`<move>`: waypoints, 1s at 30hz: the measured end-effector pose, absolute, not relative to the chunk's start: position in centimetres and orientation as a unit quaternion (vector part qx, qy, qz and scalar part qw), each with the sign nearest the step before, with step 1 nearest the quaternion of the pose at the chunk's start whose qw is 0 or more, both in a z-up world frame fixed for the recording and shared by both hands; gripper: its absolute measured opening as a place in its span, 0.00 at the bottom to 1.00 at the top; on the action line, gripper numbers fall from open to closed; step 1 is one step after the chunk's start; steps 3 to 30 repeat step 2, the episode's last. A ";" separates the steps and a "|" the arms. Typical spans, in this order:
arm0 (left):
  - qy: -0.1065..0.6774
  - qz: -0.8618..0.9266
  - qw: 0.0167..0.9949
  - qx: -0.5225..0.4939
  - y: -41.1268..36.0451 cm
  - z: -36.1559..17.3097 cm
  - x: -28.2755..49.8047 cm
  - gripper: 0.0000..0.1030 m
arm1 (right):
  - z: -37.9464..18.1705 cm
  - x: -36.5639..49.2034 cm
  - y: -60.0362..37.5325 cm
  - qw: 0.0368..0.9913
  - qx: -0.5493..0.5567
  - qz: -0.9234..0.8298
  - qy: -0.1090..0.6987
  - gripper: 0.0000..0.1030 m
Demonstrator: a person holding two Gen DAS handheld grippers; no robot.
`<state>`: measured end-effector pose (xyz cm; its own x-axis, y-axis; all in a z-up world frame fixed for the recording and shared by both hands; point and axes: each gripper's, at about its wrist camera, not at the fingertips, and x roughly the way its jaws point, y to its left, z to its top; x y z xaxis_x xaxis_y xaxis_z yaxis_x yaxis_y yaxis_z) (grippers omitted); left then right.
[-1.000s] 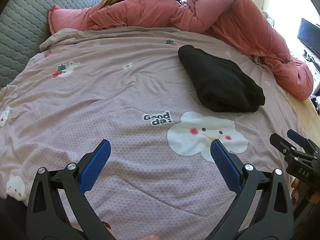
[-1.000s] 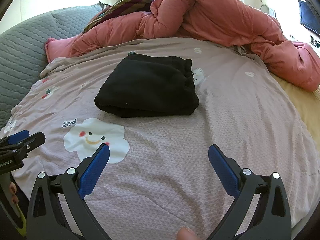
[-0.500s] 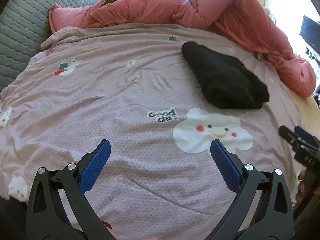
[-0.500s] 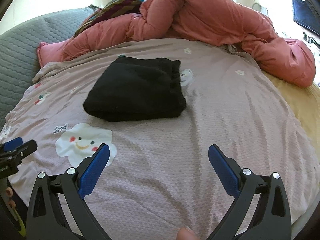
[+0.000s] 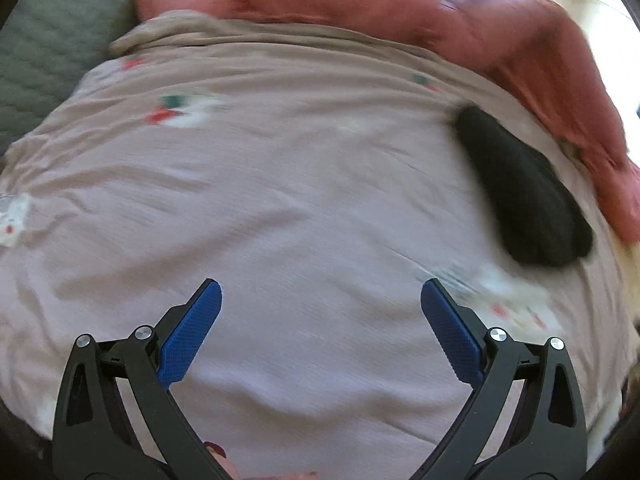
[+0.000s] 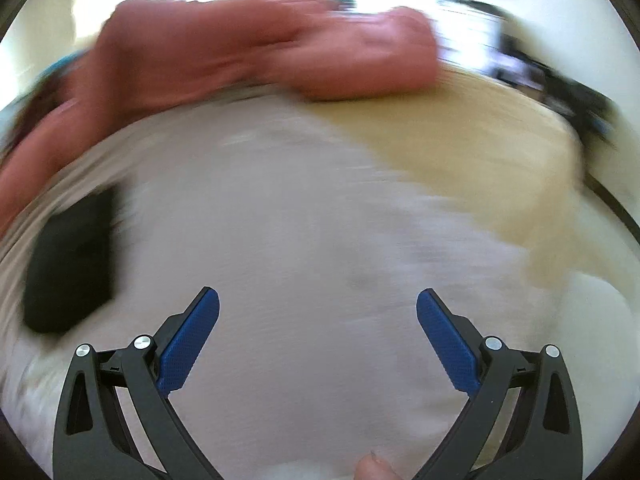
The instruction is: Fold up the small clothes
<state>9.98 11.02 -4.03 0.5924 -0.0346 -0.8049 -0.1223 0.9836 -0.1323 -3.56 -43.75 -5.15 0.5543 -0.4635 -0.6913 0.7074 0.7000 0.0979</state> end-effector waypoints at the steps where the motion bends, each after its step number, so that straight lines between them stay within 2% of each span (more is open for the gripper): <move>1: 0.449 0.060 0.887 -0.088 13.8 -4.1 10.8 0.91 | -5.3 -5.0 -46.0 0.845 0.207 -0.371 0.324 0.96; 2: 0.447 0.088 0.885 -0.092 16.2 -4.3 11.4 0.91 | -5.5 -6.5 -48.2 0.829 0.224 -0.402 0.316 0.96; 30: 0.447 0.088 0.885 -0.092 16.2 -4.3 11.4 0.91 | -5.5 -6.5 -48.2 0.829 0.224 -0.402 0.316 0.96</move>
